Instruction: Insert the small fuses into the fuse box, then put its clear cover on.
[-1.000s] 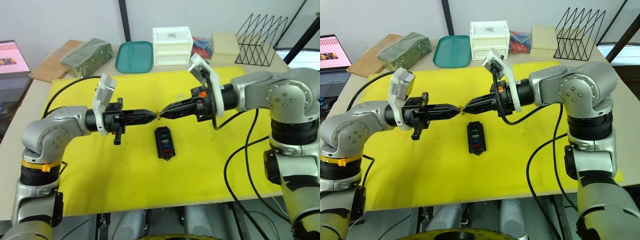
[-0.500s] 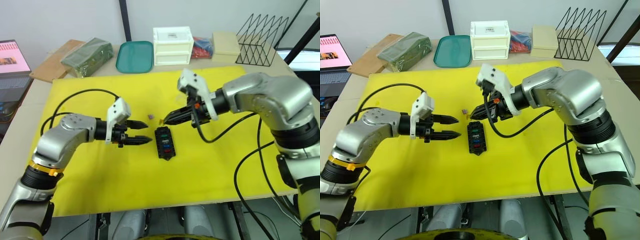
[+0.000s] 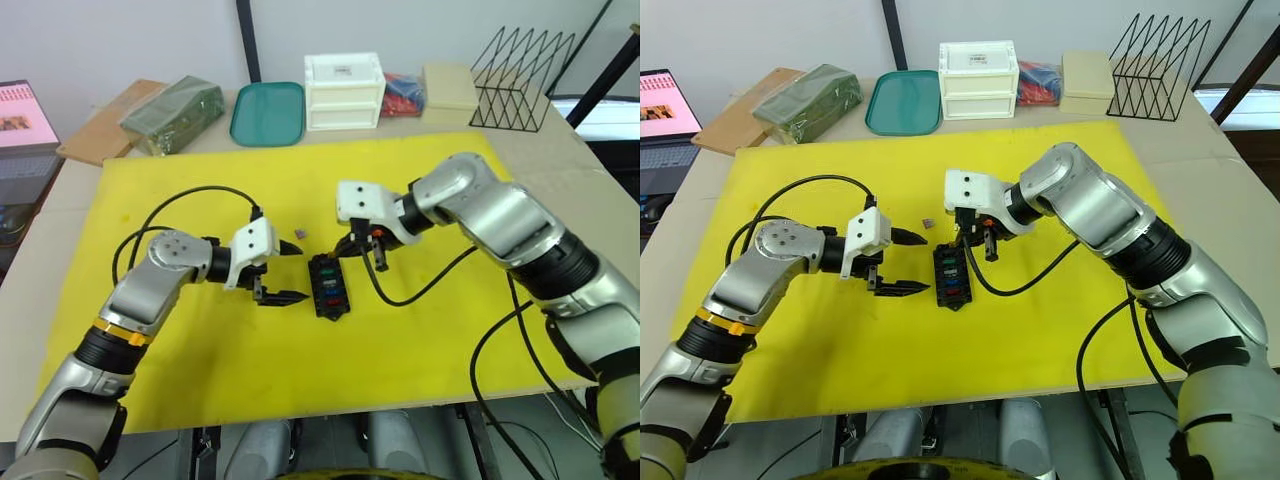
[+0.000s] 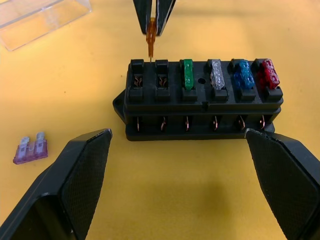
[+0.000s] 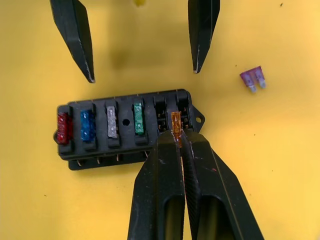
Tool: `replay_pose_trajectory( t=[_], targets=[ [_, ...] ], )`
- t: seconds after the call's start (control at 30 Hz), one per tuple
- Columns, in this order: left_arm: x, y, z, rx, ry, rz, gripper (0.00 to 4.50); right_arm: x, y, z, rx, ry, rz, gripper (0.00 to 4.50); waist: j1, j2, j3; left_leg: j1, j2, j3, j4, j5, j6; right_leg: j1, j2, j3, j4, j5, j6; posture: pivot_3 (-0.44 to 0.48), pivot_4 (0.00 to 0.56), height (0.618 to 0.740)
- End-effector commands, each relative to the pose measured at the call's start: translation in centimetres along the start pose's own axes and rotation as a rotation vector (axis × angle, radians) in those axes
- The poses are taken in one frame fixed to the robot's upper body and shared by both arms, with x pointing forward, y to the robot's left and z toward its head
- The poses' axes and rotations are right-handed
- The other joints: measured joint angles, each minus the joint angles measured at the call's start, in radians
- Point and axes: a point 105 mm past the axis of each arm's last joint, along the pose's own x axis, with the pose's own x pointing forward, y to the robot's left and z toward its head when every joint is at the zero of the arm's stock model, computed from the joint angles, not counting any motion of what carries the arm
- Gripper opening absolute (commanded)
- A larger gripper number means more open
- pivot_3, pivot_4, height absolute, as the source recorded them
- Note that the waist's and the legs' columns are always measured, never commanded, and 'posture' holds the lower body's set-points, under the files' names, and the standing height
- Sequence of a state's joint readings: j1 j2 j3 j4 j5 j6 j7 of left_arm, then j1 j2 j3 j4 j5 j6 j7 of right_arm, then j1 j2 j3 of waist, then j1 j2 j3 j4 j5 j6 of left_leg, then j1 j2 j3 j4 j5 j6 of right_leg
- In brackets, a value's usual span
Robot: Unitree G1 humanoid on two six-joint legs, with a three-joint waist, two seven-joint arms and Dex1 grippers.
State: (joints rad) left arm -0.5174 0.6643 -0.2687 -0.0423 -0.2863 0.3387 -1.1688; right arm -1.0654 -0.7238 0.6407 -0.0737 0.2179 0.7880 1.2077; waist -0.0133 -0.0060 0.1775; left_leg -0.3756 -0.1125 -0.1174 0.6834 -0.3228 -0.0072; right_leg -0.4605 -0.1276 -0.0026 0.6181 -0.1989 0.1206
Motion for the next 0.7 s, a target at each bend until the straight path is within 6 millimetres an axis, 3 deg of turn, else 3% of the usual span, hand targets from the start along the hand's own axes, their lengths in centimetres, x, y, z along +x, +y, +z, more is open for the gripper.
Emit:
replay_pose_trajectory(
  t=[0.03, 0.4, 0.7],
  targets=[
    [-0.08, -0.04, 0.72, 0.036, -0.008, -0.010, 4.47, -0.59, -0.20, 1.18, -0.051, -0.020, -0.013, 0.00, 0.001, 0.000, 0.000, 0.000, 0.000, 0.000, 0.000, 0.000, 0.000, 0.000, 0.000, 0.000, 0.000, 0.000, 0.000, 0.000, 0.150, 0.740],
    [0.00, -0.31, 0.57, 0.032, -0.004, -0.012, 4.47, -0.25, 0.43, 2.01, -0.053, -0.049, 0.021, 0.00, 0.001, 0.000, 0.000, 0.000, 0.000, 0.000, 0.000, 0.000, 0.000, 0.000, 0.000, 0.000, 0.000, 0.000, 0.000, 0.000, 0.150, 0.740],
    [0.05, -0.63, 0.59, 0.030, -0.009, -0.010, 4.47, 0.32, 0.30, 1.36, -0.045, -0.031, 0.026, 0.00, 0.000, 0.000, 0.000, 0.000, 0.000, 0.000, 0.000, 0.000, 0.000, 0.000, 0.000, 0.000, 0.000, 0.000, 0.000, 0.000, 0.150, 0.740]
  ],
)
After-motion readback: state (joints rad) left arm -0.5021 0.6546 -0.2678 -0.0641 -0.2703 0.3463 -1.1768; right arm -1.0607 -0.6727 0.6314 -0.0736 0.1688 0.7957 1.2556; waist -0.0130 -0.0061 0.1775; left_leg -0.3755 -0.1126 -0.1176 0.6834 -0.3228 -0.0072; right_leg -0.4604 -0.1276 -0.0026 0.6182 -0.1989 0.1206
